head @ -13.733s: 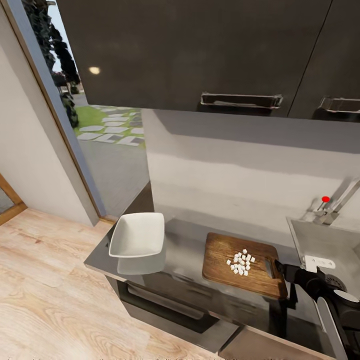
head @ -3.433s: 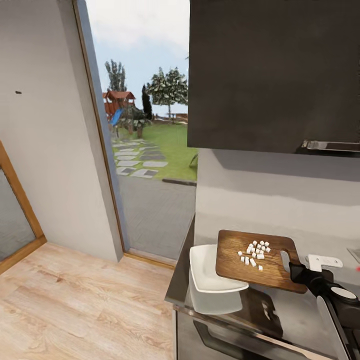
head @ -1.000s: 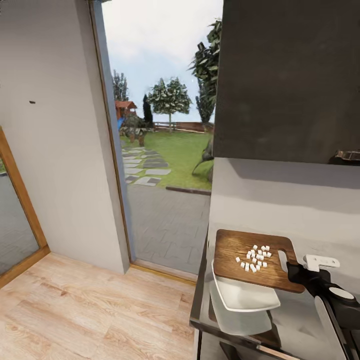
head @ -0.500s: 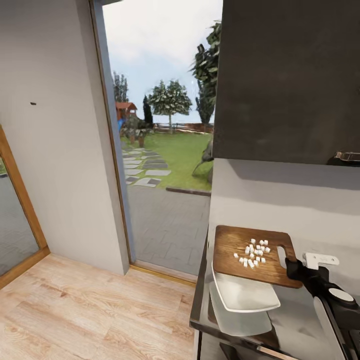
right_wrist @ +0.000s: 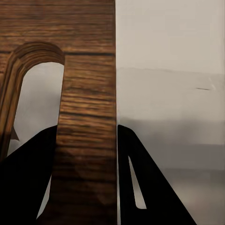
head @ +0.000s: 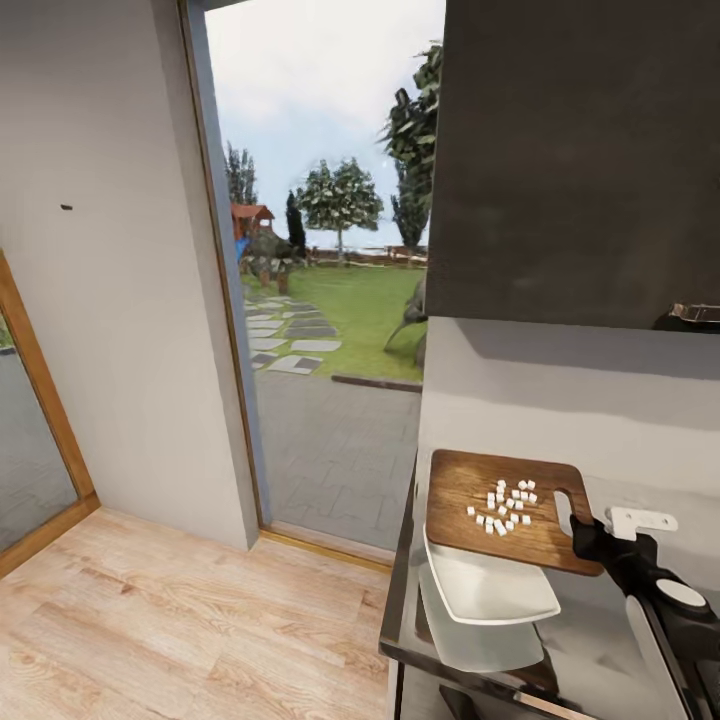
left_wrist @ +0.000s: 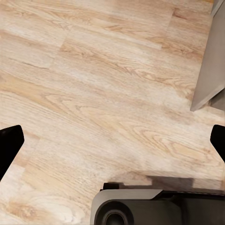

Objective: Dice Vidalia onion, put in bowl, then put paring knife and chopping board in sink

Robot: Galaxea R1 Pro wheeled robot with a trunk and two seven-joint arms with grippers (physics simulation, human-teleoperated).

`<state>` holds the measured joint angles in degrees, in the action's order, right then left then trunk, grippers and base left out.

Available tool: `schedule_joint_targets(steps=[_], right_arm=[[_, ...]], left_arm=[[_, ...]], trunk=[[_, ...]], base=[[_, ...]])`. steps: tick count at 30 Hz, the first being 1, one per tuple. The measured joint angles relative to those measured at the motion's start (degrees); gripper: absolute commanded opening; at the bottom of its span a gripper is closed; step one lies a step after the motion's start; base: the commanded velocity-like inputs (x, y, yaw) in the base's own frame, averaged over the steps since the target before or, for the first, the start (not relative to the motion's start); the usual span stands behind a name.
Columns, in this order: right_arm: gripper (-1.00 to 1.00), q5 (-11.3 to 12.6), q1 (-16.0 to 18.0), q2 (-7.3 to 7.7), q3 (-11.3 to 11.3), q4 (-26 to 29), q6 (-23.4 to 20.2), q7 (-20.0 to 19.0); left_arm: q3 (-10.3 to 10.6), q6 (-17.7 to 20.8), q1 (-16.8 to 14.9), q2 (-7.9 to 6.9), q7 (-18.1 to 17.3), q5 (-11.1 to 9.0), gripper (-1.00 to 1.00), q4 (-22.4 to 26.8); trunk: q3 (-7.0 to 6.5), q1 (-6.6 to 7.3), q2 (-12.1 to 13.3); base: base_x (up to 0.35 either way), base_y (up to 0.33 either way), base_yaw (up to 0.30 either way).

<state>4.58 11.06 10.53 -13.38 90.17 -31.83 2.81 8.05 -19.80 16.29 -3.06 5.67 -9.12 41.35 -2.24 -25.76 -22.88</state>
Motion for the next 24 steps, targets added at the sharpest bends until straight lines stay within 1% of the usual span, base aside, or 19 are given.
schedule_joint_targets(steps=[5,13,18,24], right_arm=[[-1.00,0.0,0.0,0.00,0.0,-2.2,4.3,-0.1],[-1.00,0.1,0.0,0.02,-0.1,-4.5,8.1,-0.1],[-1.00,0.1,0.0,0.08,-0.1,-5.2,8.5,-0.1],[-1.00,0.1,0.0,0.08,-0.1,-7.0,11.9,-0.1]], left_arm=[[0.0,0.0,0.0,0.00,0.0,0.0,1.00,0.0],[0.0,0.0,0.0,0.00,0.0,0.0,1.00,0.0],[0.0,0.0,0.0,0.00,0.0,0.0,1.00,0.0],[0.0,0.0,0.0,0.00,0.0,0.0,1.00,0.0]], trunk=[[0.00,0.00,0.0],[0.00,0.00,0.0],[0.00,0.00,0.0],[0.00,0.00,0.0]], base=[[0.000,0.000,0.000],[0.000,0.000,0.000],[0.000,0.000,0.000],[0.000,0.000,0.000]])
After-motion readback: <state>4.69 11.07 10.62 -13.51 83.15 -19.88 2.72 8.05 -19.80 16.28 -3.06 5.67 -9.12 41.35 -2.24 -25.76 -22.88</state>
